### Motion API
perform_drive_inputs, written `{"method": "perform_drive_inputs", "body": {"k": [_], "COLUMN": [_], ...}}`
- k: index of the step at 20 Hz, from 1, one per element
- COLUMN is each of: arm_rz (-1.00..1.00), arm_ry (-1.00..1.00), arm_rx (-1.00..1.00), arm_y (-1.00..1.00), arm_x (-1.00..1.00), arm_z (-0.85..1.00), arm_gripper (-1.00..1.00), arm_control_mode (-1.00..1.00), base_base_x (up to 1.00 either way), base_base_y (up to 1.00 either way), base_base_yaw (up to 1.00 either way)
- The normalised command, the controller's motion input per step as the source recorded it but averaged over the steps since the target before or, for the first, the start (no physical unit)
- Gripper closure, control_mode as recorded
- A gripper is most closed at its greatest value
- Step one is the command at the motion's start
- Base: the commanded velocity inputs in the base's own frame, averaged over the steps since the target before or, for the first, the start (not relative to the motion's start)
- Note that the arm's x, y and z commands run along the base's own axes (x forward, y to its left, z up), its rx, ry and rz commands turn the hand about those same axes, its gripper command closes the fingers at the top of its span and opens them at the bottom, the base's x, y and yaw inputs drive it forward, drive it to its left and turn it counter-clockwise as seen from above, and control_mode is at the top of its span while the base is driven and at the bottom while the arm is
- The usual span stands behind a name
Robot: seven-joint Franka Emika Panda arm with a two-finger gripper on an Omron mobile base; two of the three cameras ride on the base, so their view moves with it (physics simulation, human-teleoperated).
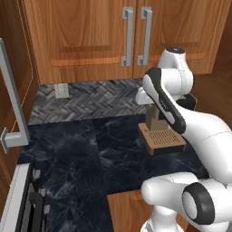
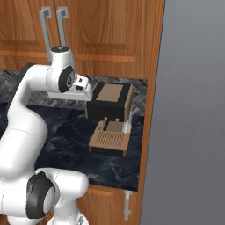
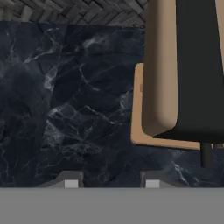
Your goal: Get the candle and the beer from the cabinet and move them to the dining counter.
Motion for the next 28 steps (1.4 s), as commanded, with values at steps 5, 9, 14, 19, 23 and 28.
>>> {"method": "perform_drive_inputs", "body": {"k": [5, 9, 14, 19, 23, 28], "arm_rz": [0.0, 0.0, 0.0, 0.0, 0.0, 0.0], "arm_ry": [-0.03, -0.22, -0.39, -0.29, -0.18, -0.07], "arm_rx": [0.0, -0.01, 0.0, 0.0, 0.0, 0.0], "arm_y": [0.0, 0.01, 0.03, 0.07, 0.01, 0.0], "arm_x": [-0.1, -0.27, -0.26, -0.05, 0.0, 0.0], "arm_z": [0.0, 0.0, 0.09, 0.37, 0.53, 0.64], "arm_gripper": [-1.0, -1.0, -1.0, -1.0, -1.0, -1.0], "arm_control_mode": [-1.0, -1.0, -1.0, -1.0, -1.0, -1.0], "base_base_x": [0.0, 0.0, 0.0, 0.0, 0.0, 0.0], "base_base_y": [0.0, 0.0, 0.0, 0.0, 0.0, 0.0], "base_base_yaw": [0.0, 0.0, 0.0, 0.0, 0.0, 0.0]}}
